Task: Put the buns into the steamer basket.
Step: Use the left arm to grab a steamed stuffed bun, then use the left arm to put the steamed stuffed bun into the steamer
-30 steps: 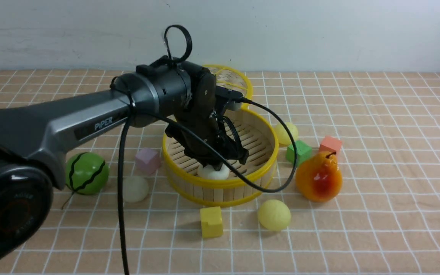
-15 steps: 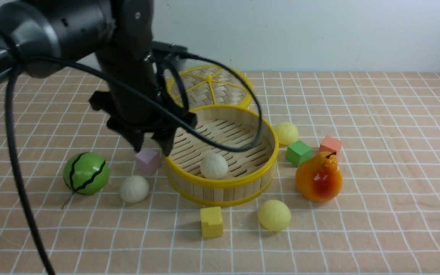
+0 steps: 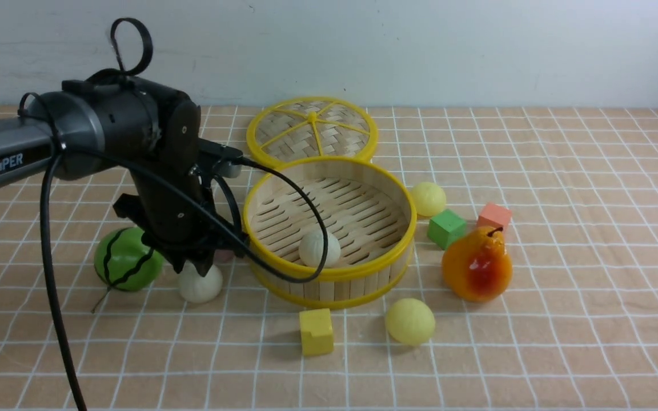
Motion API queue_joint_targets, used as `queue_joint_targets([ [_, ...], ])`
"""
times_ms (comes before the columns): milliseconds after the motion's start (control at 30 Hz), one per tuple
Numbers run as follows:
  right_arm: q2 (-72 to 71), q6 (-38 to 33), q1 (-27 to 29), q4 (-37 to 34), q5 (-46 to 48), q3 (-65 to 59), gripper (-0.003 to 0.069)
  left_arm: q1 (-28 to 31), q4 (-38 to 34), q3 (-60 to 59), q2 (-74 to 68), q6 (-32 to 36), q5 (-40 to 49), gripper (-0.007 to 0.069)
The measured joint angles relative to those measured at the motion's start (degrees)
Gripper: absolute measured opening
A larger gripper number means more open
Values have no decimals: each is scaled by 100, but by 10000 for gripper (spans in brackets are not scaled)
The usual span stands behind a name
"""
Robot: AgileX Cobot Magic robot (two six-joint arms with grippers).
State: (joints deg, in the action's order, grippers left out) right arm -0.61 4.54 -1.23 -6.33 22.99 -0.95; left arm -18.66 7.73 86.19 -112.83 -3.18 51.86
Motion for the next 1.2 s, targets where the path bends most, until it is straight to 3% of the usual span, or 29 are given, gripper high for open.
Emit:
queue_joint_targets([
  [333,0,0,0,0,0,0,239,0,22,0,-294,0,-457,290],
  [533,0,0,0,0,0,0,239,0,11,13,-377,-35,-457,250],
  [733,0,0,0,0,0,0,239,0,-26,67,-128,-413,174,16],
  [933,0,0,0,0,0,0,239,-62,-296,188,545,-521,836,-10],
  [1067,0,0,0,0,0,0,239,-331,-498,404,896,-381,352,-10],
  [1200,0,0,0,0,0,0,239,-545,-704,746,603,-267,-687,-10],
])
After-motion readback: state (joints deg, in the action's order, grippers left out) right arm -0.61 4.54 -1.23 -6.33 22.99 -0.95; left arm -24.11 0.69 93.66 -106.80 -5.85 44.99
